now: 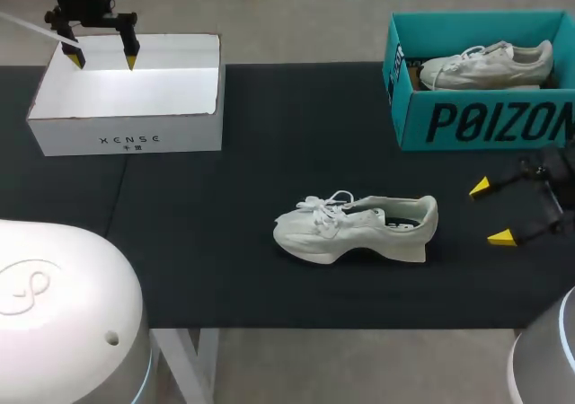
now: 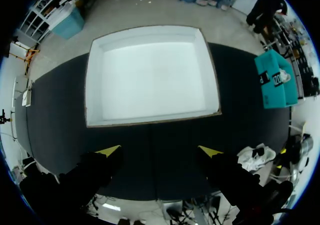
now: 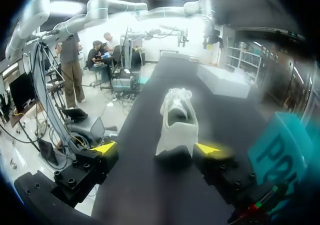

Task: Take the shoe out of the shoebox, open the shoe tongue, remove and reinsert the insole, then place the shoe into the shoebox

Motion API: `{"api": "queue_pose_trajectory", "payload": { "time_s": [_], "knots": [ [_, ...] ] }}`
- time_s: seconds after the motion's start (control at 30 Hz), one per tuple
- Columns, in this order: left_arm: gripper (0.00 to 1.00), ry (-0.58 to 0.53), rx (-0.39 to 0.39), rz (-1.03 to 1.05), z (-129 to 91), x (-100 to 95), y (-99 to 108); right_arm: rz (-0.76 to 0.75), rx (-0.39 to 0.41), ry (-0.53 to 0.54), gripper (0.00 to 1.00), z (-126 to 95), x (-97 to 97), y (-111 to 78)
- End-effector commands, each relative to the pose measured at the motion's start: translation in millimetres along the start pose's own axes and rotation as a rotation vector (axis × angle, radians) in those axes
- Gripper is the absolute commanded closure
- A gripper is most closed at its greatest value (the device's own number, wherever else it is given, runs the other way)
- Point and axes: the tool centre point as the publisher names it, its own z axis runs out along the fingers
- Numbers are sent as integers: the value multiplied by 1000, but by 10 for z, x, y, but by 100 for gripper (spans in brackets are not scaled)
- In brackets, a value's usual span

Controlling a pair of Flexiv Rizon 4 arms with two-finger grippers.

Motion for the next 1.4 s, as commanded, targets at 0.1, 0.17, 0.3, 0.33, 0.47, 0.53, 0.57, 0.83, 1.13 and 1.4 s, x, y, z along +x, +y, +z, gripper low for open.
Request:
{"api": "queue_pose_trajectory", "payload": {
  "time_s": [0.1,0.17,0.3,0.33,0.47,0.53,0.57,0.83,1.13,1.4],
  "knots": [
    [0,-2,0,0,-4,1,3,13,3,-30,0,94,30,-122],
    [0,-2,0,0,-4,1,3,21,-4,-31,0,117,19,-190],
    [0,-2,0,0,-4,1,3,27,-10,-39,0,152,11,-314],
    [0,-2,0,0,-4,1,3,31,-17,-42,0,159,6,-346],
    [0,-2,0,0,-4,1,3,35,-25,-45,0,201,-21,-443],
    [0,-2,0,0,-4,1,3,43,-25,-42,0,223,-39,-474],
    [0,-2,0,0,-4,1,3,49,-24,-44,0,228,-50,-491],
    [0,-2,0,0,-4,1,3,59,-40,-67,0,228,-178,-629],
    [0,-2,0,0,-4,1,3,46,-57,-51,0,422,-243,-643],
    [0,-2,0,0,-4,1,3,32,-87,-38,0,585,-305,-629]
  ]
}}
